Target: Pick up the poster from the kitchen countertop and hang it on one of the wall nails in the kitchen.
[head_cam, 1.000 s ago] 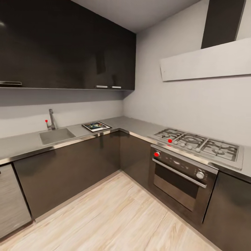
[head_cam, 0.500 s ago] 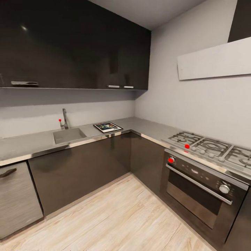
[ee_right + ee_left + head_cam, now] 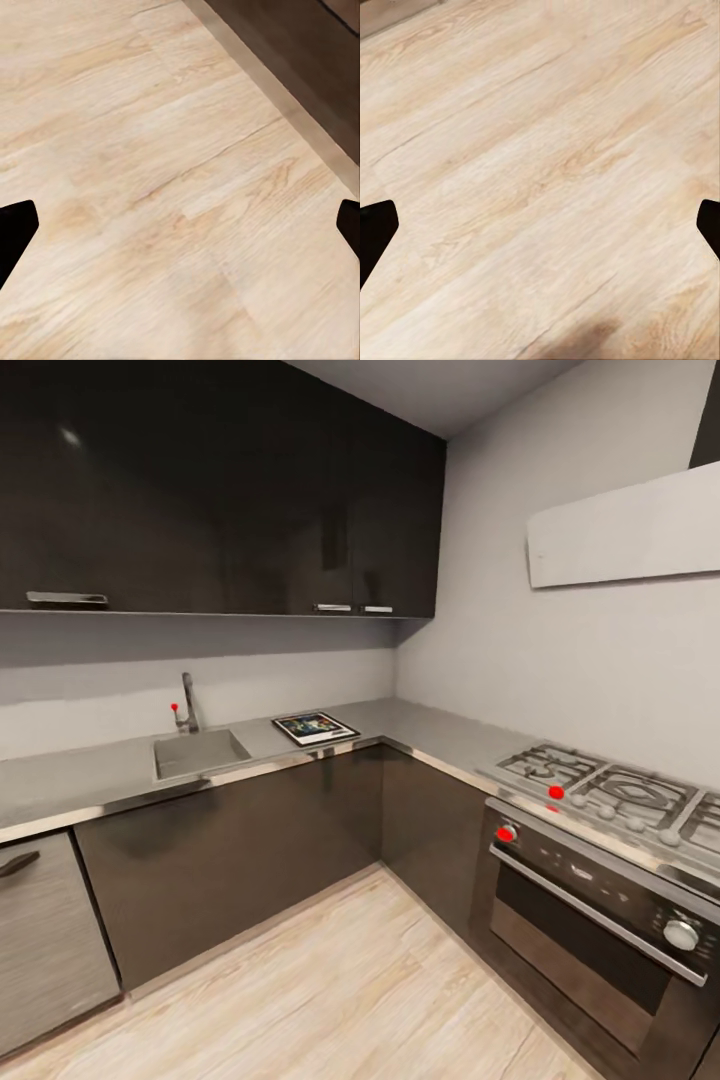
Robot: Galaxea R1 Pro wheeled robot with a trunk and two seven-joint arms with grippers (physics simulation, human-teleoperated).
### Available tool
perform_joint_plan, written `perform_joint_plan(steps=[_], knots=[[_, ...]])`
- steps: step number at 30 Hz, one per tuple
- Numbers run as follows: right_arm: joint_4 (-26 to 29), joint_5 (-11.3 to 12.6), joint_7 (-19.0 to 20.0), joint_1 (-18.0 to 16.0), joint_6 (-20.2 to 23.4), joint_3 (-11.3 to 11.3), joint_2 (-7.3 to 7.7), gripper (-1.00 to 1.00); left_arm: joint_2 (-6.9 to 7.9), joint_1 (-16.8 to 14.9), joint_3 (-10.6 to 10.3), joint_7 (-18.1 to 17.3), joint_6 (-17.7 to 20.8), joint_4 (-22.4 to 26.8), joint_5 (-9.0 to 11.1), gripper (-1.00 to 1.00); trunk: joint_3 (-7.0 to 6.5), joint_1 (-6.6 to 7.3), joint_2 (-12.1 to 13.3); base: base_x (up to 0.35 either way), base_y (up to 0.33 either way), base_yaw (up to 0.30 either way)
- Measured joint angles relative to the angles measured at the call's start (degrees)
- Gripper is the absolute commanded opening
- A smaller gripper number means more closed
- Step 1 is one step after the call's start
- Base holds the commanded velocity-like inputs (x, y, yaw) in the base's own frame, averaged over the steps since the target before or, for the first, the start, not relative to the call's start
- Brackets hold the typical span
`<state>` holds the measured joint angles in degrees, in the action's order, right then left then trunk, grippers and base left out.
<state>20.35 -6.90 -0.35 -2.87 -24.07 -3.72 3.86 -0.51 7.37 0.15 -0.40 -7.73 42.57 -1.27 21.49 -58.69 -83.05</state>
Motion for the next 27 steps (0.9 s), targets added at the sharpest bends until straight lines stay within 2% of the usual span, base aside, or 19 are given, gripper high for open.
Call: perform_joint_plan(steps=[6, 18, 27], knots=[[0.0, -1.7, 0.0, 0.0, 0.0, 0.0, -0.04, 1.00, 0.00, 0.0, 0.0, 0.0, 0.0, 0.0, 0.0, 1.00, 0.00, 0.00, 0.0, 0.318, -0.072, 0.053], [0.0, -2.2, -0.1, 0.0, -0.1, -0.1, -0.05, 1.00, 0.03, 0.0, 0.1, 0.0, 0.0, 0.0, 0.0, 1.00, 0.00, 0.00, 0.0, 0.317, -0.070, 0.254], [0.0, -2.3, -0.1, 0.0, 0.0, -0.1, -0.05, 1.00, 0.08, 0.0, 0.1, 0.0, 0.0, 0.0, 0.0, 1.00, 0.00, -0.03, 0.0, 0.085, -0.014, 0.289]])
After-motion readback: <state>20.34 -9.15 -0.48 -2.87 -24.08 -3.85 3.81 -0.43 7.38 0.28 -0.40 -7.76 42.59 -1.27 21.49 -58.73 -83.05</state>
